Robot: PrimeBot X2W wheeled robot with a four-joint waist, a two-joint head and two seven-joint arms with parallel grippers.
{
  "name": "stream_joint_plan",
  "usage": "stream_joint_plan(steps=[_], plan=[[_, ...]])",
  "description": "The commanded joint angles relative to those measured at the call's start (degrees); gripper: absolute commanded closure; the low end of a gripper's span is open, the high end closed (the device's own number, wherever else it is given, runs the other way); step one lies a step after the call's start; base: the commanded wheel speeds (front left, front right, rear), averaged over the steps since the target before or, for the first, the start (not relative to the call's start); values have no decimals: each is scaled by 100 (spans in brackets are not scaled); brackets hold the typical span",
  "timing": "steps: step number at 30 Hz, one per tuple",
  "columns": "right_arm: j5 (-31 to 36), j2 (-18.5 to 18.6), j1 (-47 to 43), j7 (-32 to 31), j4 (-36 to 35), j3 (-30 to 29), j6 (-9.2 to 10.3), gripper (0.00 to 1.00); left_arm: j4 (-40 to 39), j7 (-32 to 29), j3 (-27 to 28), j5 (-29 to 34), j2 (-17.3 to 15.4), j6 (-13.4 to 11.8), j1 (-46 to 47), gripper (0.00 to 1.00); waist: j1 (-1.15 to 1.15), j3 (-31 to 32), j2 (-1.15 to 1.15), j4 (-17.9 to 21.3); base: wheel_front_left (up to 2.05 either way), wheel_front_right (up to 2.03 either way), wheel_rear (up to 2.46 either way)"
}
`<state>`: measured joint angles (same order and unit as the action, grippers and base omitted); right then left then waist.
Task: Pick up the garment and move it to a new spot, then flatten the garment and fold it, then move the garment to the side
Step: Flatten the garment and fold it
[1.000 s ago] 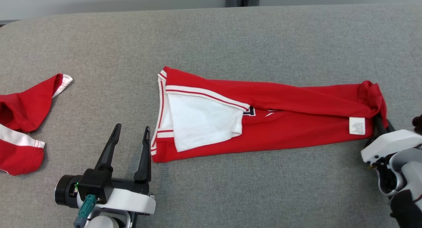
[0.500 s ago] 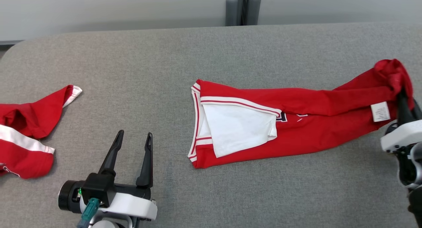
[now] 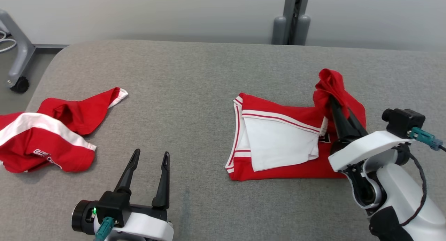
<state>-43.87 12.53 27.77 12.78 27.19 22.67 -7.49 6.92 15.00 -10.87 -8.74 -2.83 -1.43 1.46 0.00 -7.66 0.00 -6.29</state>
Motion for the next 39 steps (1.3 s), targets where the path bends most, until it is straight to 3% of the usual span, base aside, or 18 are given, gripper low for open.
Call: stream_joint_plan(steps=[1, 14, 24, 25, 26, 27, 30, 36, 39], plan=[[-107, -86, 31, -85, -49, 104, -2, 100, -5, 26, -40, -61, -17, -30, -15, 0, 0, 31, 0, -247, 0, 0, 0], [-196, -457, 168, -131, 360, 359, -2, 100, -74, 26, 5, -204, -16, -166, 93, 0, 0, -38, 0, -910, 0, 0, 0], [-64, -847, 420, 51, 1639, 438, -2, 98, -85, 26, -112, -329, -17, -243, 143, 0, 0, -115, 0, -1009, 0, 0, 0], [-109, -879, 456, 59, 1738, 499, -2, 67, -81, 26, -127, -335, -17, -250, 157, 0, 0, -116, 0, -1007, 0, 0, 0], [-119, -900, 490, 70, 1797, 560, -2, 13, -81, 26, -136, -340, -17, -256, 168, 0, 0, -117, 0, -1005, 0, 0, 0], [-161, -917, 516, 85, 1855, 631, -2, 0, -82, 26, -152, -348, -17, -258, 174, 0, 0, -117, 0, -1002, 0, 0, 0], [-386, -943, 569, 105, 1854, 869, -2, 0, -78, 26, -174, -368, -17, -269, 159, 0, 0, -110, 0, -982, 0, 0, 0], [-1413, -917, 474, 103, 1135, 1491, -2, 0, -73, 26, -132, -375, -15, -302, 111, 0, 0, -40, 0, -867, 0, 0, 0], [-1307, -852, 595, 191, 998, 1537, -2, 0, -110, 26, -92, -384, -18, -313, 80, 0, 0, -2, 0, -716, 0, 0, 0]])
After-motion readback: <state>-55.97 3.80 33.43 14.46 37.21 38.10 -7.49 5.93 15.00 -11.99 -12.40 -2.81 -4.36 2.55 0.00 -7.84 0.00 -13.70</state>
